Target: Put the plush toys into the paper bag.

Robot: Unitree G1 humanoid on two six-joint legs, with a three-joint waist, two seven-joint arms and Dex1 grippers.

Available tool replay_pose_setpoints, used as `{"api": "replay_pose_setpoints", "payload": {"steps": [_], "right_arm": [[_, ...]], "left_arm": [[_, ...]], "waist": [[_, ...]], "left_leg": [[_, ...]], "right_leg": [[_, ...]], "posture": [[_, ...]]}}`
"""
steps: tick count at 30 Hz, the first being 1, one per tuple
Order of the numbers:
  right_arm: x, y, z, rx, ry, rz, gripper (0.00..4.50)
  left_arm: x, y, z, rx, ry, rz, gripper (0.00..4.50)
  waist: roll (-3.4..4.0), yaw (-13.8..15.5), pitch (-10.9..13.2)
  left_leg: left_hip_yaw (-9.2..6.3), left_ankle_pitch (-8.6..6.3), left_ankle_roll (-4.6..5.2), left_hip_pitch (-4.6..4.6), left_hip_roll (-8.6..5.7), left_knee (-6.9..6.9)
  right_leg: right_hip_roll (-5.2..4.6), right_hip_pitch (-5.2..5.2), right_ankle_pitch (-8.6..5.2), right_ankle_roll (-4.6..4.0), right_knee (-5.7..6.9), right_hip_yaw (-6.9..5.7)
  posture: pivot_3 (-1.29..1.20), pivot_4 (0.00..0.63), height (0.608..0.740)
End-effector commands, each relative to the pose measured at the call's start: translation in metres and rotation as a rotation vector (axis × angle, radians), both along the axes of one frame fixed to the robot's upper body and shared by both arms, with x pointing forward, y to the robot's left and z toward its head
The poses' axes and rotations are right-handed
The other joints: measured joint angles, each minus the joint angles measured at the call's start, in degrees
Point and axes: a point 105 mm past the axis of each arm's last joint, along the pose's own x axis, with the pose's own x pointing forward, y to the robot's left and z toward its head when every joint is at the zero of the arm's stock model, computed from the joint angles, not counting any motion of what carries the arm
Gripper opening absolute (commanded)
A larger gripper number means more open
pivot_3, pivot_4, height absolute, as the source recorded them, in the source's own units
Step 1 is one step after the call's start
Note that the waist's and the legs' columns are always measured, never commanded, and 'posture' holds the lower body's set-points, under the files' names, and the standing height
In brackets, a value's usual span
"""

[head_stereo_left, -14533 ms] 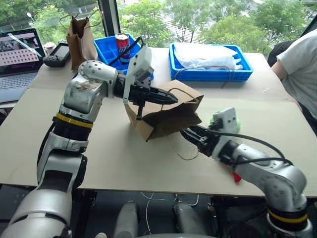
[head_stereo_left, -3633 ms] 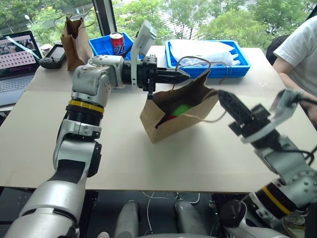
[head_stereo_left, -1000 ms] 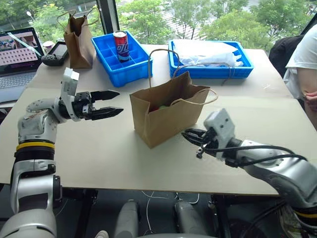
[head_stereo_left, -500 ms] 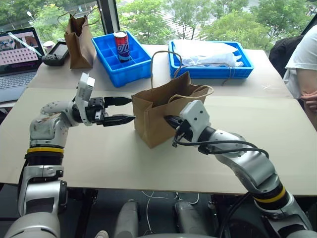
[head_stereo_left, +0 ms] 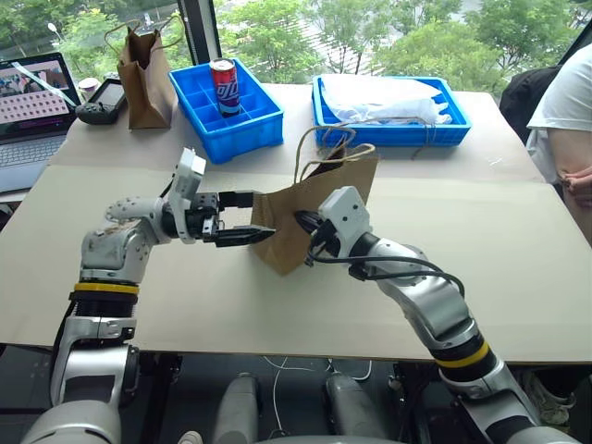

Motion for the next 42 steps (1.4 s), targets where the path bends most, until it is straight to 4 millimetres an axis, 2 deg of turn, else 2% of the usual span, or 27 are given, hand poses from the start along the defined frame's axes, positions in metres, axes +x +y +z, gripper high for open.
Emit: {"api": "replay_pose_setpoints", "payload": {"steps": [1, 9, 10, 16, 19, 22, 24, 28, 30, 36, 38, 42], "right_arm": [[-0.002, 0.000, 0.015, 0.035, -0.061, 0.004, 0.00], [-0.003, -0.001, 0.014, 0.048, -0.054, -0.010, 0.00], [-0.004, -0.002, 0.014, 0.050, -0.051, -0.011, 0.00], [-0.006, -0.001, 0.012, 0.046, -0.039, -0.009, 0.00], [-0.015, -0.011, 0.012, 0.026, -0.010, 0.008, 0.00], [-0.045, -0.038, 0.003, -0.001, 0.151, 0.095, 0.00], [-0.068, -0.069, -0.008, -0.011, 0.317, 0.112, 0.00], [-0.085, -0.134, -0.016, -0.057, 0.439, -0.057, 0.00], [-0.093, -0.157, -0.020, -0.091, 0.487, -0.128, 0.00], [-0.110, -0.185, -0.028, -0.124, 0.558, -0.231, 0.00], [-0.115, -0.191, -0.032, -0.134, 0.579, -0.255, 0.00], [-0.122, -0.206, -0.037, -0.150, 0.602, -0.315, 0.00]], "left_arm": [[0.008, 0.001, -0.006, 0.098, -0.088, 0.041, 3.14], [0.023, -0.009, -0.003, 0.055, -0.130, 0.085, 0.20], [0.024, -0.010, -0.003, 0.045, -0.128, 0.090, 0.09], [0.025, -0.017, -0.001, 0.029, -0.127, 0.062, 0.09], [0.026, -0.013, 0.001, 0.058, -0.155, 0.037, 0.09], [0.027, -0.006, 0.014, 0.052, -0.231, -0.016, 0.09], [0.021, -0.005, 0.023, 0.042, -0.253, -0.104, 0.09], [0.006, -0.013, 0.036, 0.047, -0.297, -0.269, 0.09], [-0.003, -0.016, 0.038, 0.076, -0.389, -0.332, 0.09], [-0.010, -0.022, 0.043, 0.138, -0.418, -0.441, 0.09], [-0.016, -0.026, 0.050, 0.106, -0.404, -0.483, 0.09], [-0.037, -0.035, 0.079, -0.025, -0.417, -0.585, 0.09]], "waist": [[0.00, 0.0, 0.0], [0.00, 0.1, 0.0], [0.00, 0.1, 0.0], [0.00, 0.0, 0.0], [0.00, 0.0, 0.0], [0.00, 0.5, 0.0], [-0.01, 1.3, 0.0], [-0.01, 1.6, 0.0], [-0.01, 1.5, 0.0], [-0.02, 0.7, 0.0], [-0.02, 0.6, 0.0], [-0.03, 0.5, 0.0]], "left_leg": [[0.00, 0.00, 0.00, 0.00, 0.00, 0.00], [0.00, 0.00, 0.00, 0.00, -0.02, 0.00], [0.00, 0.00, 0.00, 0.00, -0.02, 0.00], [0.00, 0.00, 0.00, 0.00, -0.01, 0.00], [-0.01, 0.00, 0.00, 0.00, -0.01, 0.00], [0.00, 0.00, 0.00, -0.01, -0.04, -0.01], [-0.04, 0.00, 0.00, -0.08, -0.08, -0.01], [-0.05, -0.01, 0.01, -0.09, -0.08, -0.03], [-0.05, -0.01, 0.01, -0.01, -0.08, -0.03], [0.00, -0.01, 0.01, 0.25, -0.02, -0.07], [0.02, -0.01, 0.01, 0.24, -0.03, -0.07], [0.01, -0.01, 0.01, 0.18, -0.04, -0.06]], "right_leg": [[0.00, 0.00, 0.00, 0.00, 0.00, 0.00], [-0.01, 0.01, 0.00, 0.00, 0.00, 0.00], [-0.01, 0.01, 0.00, 0.00, 0.00, 0.00], [0.00, 0.01, 0.00, 0.00, 0.00, 0.00], [0.00, 0.00, 0.00, 0.00, 0.01, -0.01], [-0.02, 0.02, 0.00, 0.01, -0.03, -0.01], [-0.05, 0.04, -0.01, 0.01, -0.11, -0.03], [-0.06, 0.11, -0.01, 0.01, -0.22, -0.06], [-0.06, 0.17, -0.02, 0.03, -0.18, -0.03], [0.02, 0.27, -0.04, 0.06, -0.09, 0.06], [0.01, 0.26, -0.10, 0.17, -0.09, 0.09], [0.00, 0.26, -0.18, 0.29, -0.12, 0.07]], "posture": [[0.00, 0.150, 0.694], [0.00, 0.150, 0.694], [0.00, 0.150, 0.694], [0.00, 0.150, 0.694], [0.00, 0.150, 0.694], [0.00, 0.150, 0.694], [0.00, 0.150, 0.694], [0.00, 0.150, 0.694], [0.00, 0.150, 0.694], [0.00, 0.150, 0.694], [0.00, 0.150, 0.694], [0.00, 0.150, 0.694]]}}
